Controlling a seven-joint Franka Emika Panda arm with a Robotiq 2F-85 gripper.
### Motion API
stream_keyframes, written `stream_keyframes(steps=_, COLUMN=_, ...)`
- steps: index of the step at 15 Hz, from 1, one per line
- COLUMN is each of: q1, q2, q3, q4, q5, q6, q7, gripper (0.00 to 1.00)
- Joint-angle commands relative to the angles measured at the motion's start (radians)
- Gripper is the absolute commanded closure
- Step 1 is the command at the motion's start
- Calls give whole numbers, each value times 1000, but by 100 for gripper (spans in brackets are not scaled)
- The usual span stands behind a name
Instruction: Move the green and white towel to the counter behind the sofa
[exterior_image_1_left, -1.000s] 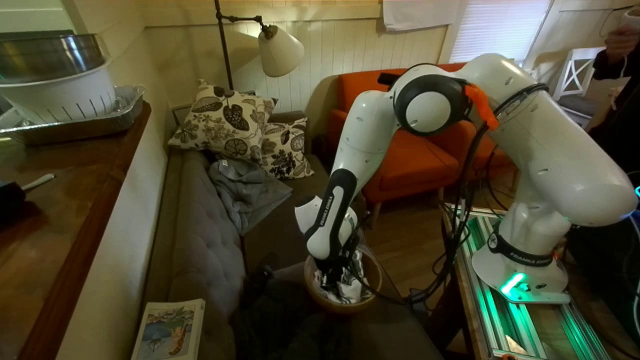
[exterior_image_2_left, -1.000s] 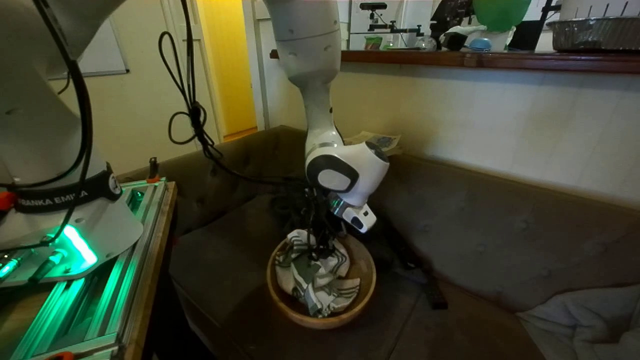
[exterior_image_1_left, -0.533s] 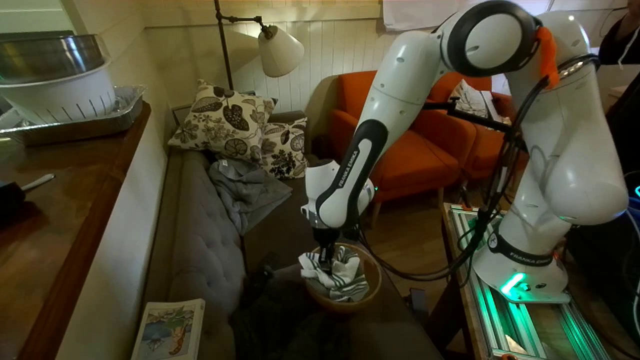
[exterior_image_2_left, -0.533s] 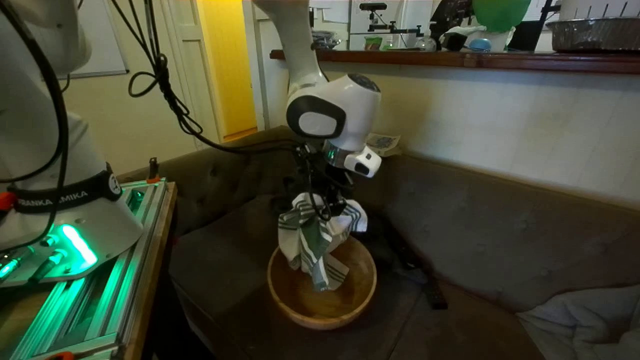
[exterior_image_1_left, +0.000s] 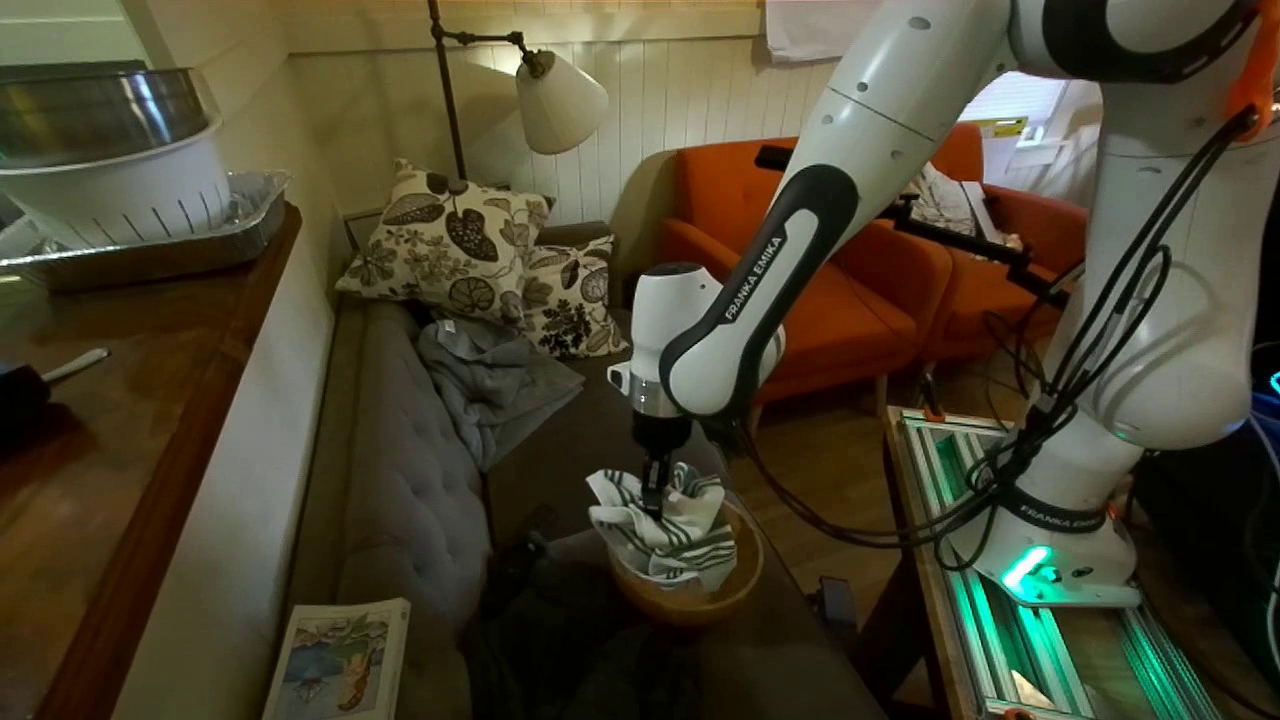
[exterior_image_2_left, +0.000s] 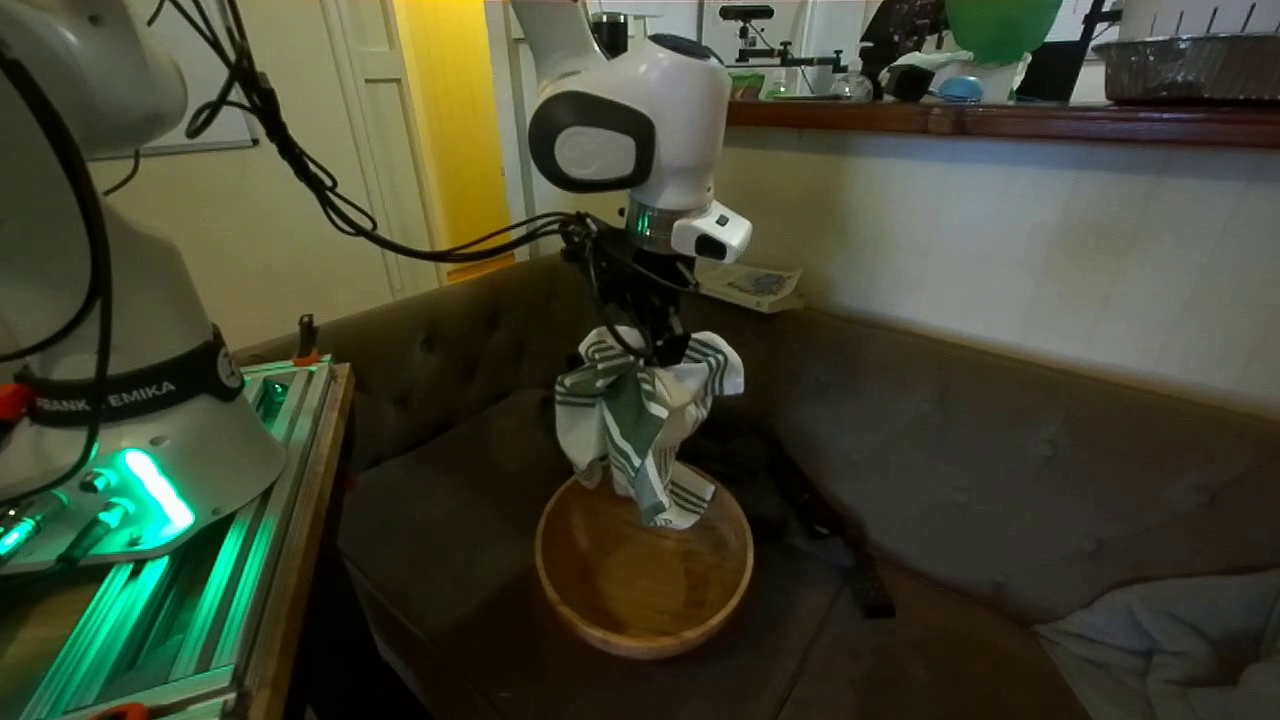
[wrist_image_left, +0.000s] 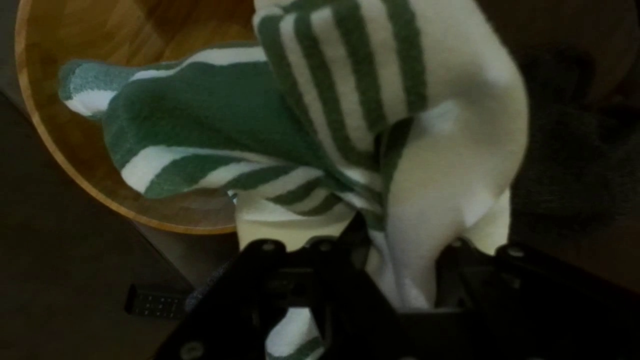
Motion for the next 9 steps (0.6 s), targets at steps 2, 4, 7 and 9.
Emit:
stream_keyframes(steps=2, q1=60, q2=-5, q3=-34, q4=37, q5=40, q6=78, q7=-10, gripper=94)
stream_keyframes(steps=4, q1=97, q2=-67, q3=-42, q4=65, q5=0, q6=124, q7=21, gripper=94)
stream_keyframes(steps=7, q1=164, q2=-148, q3=-66, q4=128, q5=-71, q6=140, q7=37, gripper=94)
stream_keyframes(steps=9, q1=209, q2=-196, q3=-79, q4=186, q5=-107, q6=127, q7=21, gripper=94)
